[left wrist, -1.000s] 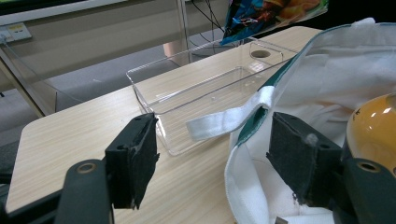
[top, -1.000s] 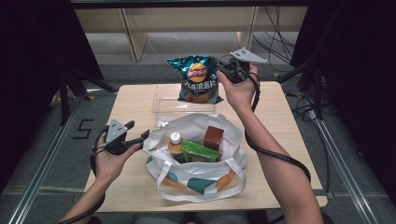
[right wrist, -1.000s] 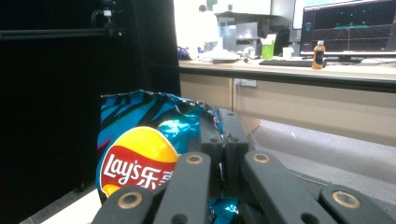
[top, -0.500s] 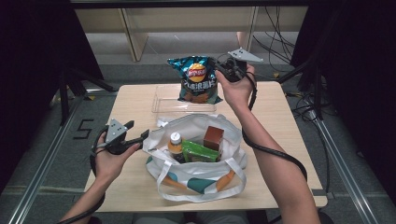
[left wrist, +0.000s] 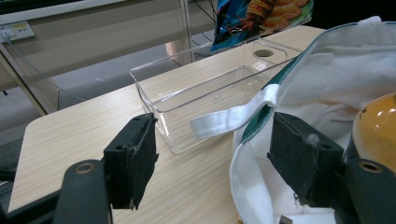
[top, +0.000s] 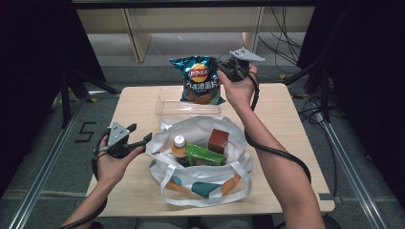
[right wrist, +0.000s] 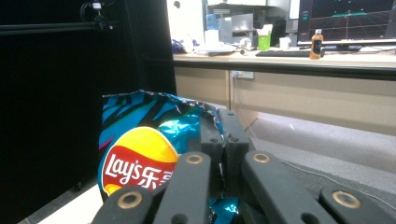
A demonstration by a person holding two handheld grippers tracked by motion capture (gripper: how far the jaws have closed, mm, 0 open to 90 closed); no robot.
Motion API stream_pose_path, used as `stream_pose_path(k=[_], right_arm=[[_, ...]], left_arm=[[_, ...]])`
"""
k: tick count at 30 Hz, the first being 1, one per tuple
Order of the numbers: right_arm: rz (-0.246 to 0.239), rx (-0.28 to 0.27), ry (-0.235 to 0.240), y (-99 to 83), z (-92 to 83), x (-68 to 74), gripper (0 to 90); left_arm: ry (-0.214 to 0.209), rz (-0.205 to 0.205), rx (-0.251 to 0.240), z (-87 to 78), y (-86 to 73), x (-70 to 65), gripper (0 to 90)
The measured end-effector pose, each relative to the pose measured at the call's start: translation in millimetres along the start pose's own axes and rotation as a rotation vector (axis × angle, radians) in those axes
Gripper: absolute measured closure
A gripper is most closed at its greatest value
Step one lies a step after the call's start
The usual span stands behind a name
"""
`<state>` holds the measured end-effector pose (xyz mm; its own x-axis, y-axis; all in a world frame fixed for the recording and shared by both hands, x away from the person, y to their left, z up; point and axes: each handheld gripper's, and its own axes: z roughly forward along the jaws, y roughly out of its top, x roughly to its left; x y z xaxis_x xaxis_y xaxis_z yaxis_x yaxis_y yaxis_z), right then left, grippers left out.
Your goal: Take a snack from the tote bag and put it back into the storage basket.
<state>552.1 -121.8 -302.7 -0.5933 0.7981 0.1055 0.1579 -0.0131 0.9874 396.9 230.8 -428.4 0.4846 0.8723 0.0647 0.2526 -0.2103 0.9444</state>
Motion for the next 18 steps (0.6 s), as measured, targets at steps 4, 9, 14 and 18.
stream_pose_path(k=[4, 9, 14, 18], right_arm=[[-0.008, -0.013, -0.005, 0.7, 2.6, -2.7, 90.0], [-0.007, -0.009, -0.010, 1.5, 5.8, -4.6, 90.0], [0.017, -0.004, -0.016, 1.7, 9.5, -6.6, 90.0], [0.014, 0.003, -0.018, 2.2, 13.3, -8.0, 90.0]], left_arm=[[0.002, -0.001, -0.002, -0.6, 0.3, 0.1, 31.1], [0.000, -0.001, 0.002, -0.3, -0.2, -0.1, 31.1], [0.000, -0.001, 0.000, -0.4, -0.1, 0.2, 31.2], [-0.001, -0.002, 0.001, -0.4, -0.3, 0.6, 31.1]])
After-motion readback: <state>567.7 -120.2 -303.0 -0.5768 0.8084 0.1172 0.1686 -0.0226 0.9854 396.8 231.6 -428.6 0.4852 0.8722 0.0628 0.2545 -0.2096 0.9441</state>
